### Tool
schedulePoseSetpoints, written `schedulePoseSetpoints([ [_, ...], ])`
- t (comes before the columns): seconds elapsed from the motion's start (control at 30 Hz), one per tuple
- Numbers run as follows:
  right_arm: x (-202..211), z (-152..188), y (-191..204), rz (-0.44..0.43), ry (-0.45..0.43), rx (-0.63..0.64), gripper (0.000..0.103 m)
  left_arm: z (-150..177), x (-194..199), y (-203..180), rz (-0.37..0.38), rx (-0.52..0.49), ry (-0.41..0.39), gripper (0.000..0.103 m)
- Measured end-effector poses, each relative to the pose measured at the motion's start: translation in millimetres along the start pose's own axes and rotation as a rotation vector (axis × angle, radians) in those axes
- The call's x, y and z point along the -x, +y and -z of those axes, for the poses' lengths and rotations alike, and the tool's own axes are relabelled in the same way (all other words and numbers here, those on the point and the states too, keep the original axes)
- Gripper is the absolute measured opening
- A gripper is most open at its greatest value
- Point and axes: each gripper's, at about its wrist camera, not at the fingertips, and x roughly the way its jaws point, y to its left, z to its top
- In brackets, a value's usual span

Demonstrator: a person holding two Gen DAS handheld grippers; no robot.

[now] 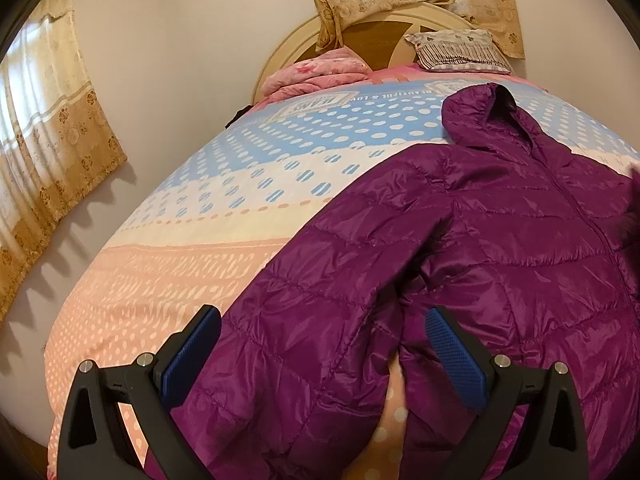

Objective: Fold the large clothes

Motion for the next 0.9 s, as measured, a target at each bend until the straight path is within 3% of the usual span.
schedulePoseSetpoints([
  [0.03, -2.3, 4.6, 4.8, -0.017, -0.003, 0.012, 0.028, -0.6, 1.0, -0.6, 0.0, -0.004, 0.0, 0.102],
  [0.1, 6.7, 12.0, 7.8, -0.049, -0.023, 0.019, 0.067, -2.9, 4.1, -2.2, -0.005, -0.01, -0.005, 0.102],
  [0.13, 15.9, 17.4, 3.3, -0.075, -0.053, 0.011, 0.071, -5.5, 6.3, -2.5, -0.004, -0.01, -0.011, 0.102],
  [0.37, 69.1, 43.1, -59.5, -0.056, -0.153, -0.065, 0.078, -31.3, 39.1, -31.2, 0.088, -0.003, -0.062, 0.102],
  [0.47, 78.8, 55.0, -97.8, 0.076, -0.167, -0.111, 0.086, -42.1, 51.6, -62.7, 0.167, -0.021, -0.073, 0.102],
  [0.63, 66.8, 88.1, -166.1, 0.293, -0.098, -0.192, 0.087, -52.3, 51.8, -123.9, 0.317, -0.059, -0.029, 0.102],
  [0.77, 47.1, 118.8, -206.2, 0.352, -0.021, -0.278, 0.087, -51.0, 30.1, -169.8, 0.381, -0.098, 0.027, 0.102],
  [0.83, 41.8, 124.3, -221.6, 0.294, 0.009, -0.362, 0.087, -47.5, 18.9, -185.8, 0.399, -0.112, 0.061, 0.094],
  [0.87, 44.1, 123.7, -224.1, 0.284, -0.006, -0.378, 0.087, -45.7, 14.4, -193.4, 0.413, -0.123, 0.076, 0.071],
  [0.9, 43.9, 122.5, -224.4, 0.286, -0.012, -0.382, 0.091, -43.5, 11.6, -200.0, 0.428, -0.141, 0.089, 0.033],
])
